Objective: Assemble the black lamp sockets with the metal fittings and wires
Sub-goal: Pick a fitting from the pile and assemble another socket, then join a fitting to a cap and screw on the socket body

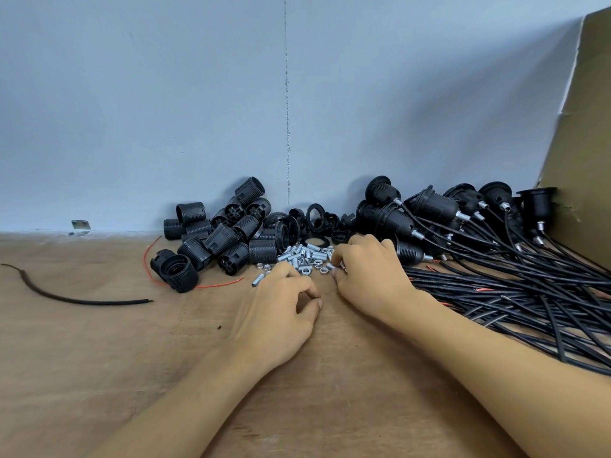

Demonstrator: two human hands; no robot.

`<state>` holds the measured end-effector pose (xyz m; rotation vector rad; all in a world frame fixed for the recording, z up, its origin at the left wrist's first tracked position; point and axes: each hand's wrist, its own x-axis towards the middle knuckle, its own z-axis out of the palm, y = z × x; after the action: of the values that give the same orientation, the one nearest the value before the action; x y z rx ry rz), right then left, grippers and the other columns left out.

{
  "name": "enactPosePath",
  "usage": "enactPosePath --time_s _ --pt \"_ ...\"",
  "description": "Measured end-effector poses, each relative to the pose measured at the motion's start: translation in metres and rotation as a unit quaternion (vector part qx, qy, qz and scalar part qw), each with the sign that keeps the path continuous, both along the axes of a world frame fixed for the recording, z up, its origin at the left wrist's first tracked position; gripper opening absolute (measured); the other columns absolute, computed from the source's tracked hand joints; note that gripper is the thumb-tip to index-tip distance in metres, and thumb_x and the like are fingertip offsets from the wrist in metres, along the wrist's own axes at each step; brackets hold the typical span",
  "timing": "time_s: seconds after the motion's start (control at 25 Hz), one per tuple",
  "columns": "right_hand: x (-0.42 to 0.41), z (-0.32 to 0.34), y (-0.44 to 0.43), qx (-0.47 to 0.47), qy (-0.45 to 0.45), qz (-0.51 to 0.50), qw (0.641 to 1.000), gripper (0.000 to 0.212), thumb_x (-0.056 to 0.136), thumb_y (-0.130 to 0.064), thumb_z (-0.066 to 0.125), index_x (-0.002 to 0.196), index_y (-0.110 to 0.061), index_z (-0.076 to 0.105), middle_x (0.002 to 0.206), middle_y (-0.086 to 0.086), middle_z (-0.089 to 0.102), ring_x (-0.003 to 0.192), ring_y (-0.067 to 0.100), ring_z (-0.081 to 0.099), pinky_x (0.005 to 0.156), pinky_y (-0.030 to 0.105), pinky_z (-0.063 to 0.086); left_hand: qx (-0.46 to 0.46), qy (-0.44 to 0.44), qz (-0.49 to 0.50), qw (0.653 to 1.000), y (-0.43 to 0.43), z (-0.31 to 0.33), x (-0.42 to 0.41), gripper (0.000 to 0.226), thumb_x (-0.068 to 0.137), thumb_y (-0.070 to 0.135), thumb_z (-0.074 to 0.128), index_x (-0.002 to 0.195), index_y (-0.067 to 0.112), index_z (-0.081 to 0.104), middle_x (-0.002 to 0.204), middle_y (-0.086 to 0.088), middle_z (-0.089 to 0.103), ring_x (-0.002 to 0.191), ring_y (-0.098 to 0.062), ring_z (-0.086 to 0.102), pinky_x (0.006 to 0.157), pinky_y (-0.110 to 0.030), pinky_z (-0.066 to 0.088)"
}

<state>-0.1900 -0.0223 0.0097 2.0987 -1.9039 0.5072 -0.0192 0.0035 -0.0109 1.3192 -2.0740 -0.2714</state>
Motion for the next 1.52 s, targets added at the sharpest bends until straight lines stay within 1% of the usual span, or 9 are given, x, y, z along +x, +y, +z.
enactPosePath --time_s 0.08,0.2,0.32,0.48,0.64,0.76,1.0,1.28,1.52 --pt "0.001 0.001 -0.001 0.006 -0.005 0.001 1.0 0.02 0.095 -0.032 0.054 0.109 -0.023 0.066 0.109 0.0 0.064 0.109 0.024 0.054 0.091 0.039 0.033 -0.004 0.012 -0.008 1.0 0.0 -0.001 0.0 0.012 0.089 0.036 0.071 0.078 0.035 0.067 0.089 0.019 0.055 0.082 0.002 0.053 0.069 -0.025 0.044" --pt "0.003 0.002 -0.004 0.017 0.006 0.003 1.0 0.02 0.096 -0.027 0.053 0.11 -0.02 0.065 0.11 0.002 0.066 0.109 0.025 0.056 0.091 0.039 0.035 -0.019 0.001 -0.025 0.999 0.0 -0.002 0.001 0.013 0.091 0.032 0.07 0.079 0.034 0.064 0.082 0.02 0.055 0.079 0.0 0.052 0.071 -0.026 0.043" --pt "0.002 0.003 -0.004 0.018 -0.038 0.005 0.999 0.024 0.1 -0.025 0.05 0.116 -0.015 0.065 0.114 0.007 0.064 0.11 0.029 0.054 0.094 0.041 0.04 -0.031 0.013 -0.025 0.999 0.002 -0.002 0.0 0.015 0.093 0.03 0.067 0.08 0.034 0.061 0.074 0.022 0.055 0.071 0.007 0.051 0.063 -0.013 0.033" --pt "0.001 0.005 0.012 0.013 -0.139 0.053 0.989 0.023 0.101 -0.021 0.052 0.118 -0.014 0.067 0.111 0.006 0.058 0.109 0.025 0.051 0.098 0.039 0.04 0.018 0.146 -0.006 0.989 0.003 0.004 0.0 0.019 0.092 0.02 0.07 0.076 0.029 0.065 0.058 0.021 0.059 0.058 0.006 0.052 0.058 -0.008 0.036" --pt "0.003 0.002 0.044 0.002 -0.233 0.124 0.965 0.012 0.098 -0.017 0.059 0.108 -0.019 0.066 0.102 -0.005 0.053 0.087 0.002 0.05 0.083 0.014 0.04 0.161 0.368 0.013 0.916 0.001 0.006 -0.007 0.013 0.097 0.019 0.067 0.084 0.021 0.072 0.07 0.012 0.07 0.049 0.003 0.049 0.058 -0.017 0.043" --pt "0.009 0.001 0.058 0.003 -0.29 0.141 0.947 0.01 0.096 -0.016 0.063 0.103 -0.021 0.067 0.092 -0.015 0.062 0.085 -0.006 0.055 0.075 0.005 0.039 0.226 0.446 0.008 0.866 0.002 0.007 -0.008 0.01 0.098 0.018 0.065 0.092 0.015 0.072 0.07 0.009 0.072 0.043 -0.001 0.043 0.044 -0.014 0.036" --pt "0.015 -0.003 0.062 -0.008 -0.367 0.145 0.919 0.012 0.094 -0.012 0.067 0.101 -0.019 0.072 0.08 -0.015 0.067 0.079 -0.004 0.061 0.072 0.007 0.043 0.239 0.447 -0.029 0.862 0.004 0.006 -0.001 0.005 0.092 0.018 0.073 0.089 0.016 0.076 0.061 0.005 0.064 0.042 -0.005 0.045 0.041 -0.015 0.035" --pt "0.011 -0.003 0.061 0.02 -0.48 0.13 0.868 0.013 0.092 -0.013 0.068 0.094 -0.025 0.072 0.073 -0.009 0.071 0.072 0.008 0.066 0.067 0.012 0.049 0.239 0.436 -0.064 0.865 0.002 0.004 0.003 0.012 0.087 0.021 0.077 0.093 0.03 0.083 0.086 -0.008 0.079 0.043 -0.007 0.05 0.042 -0.017 0.039" --pt "0.011 -0.002 0.058 0.055 -0.567 0.142 0.81 0.007 0.093 -0.008 0.067 0.094 -0.012 0.073 0.078 0.01 0.073 0.066 0.015 0.064 0.068 0.027 0.058 0.245 0.435 -0.099 0.861 0.002 0.004 0.006 0.02 0.086 0.016 0.076 0.097 0.031 0.082 0.091 -0.007 0.079 0.048 -0.008 0.052 0.045 -0.018 0.042"
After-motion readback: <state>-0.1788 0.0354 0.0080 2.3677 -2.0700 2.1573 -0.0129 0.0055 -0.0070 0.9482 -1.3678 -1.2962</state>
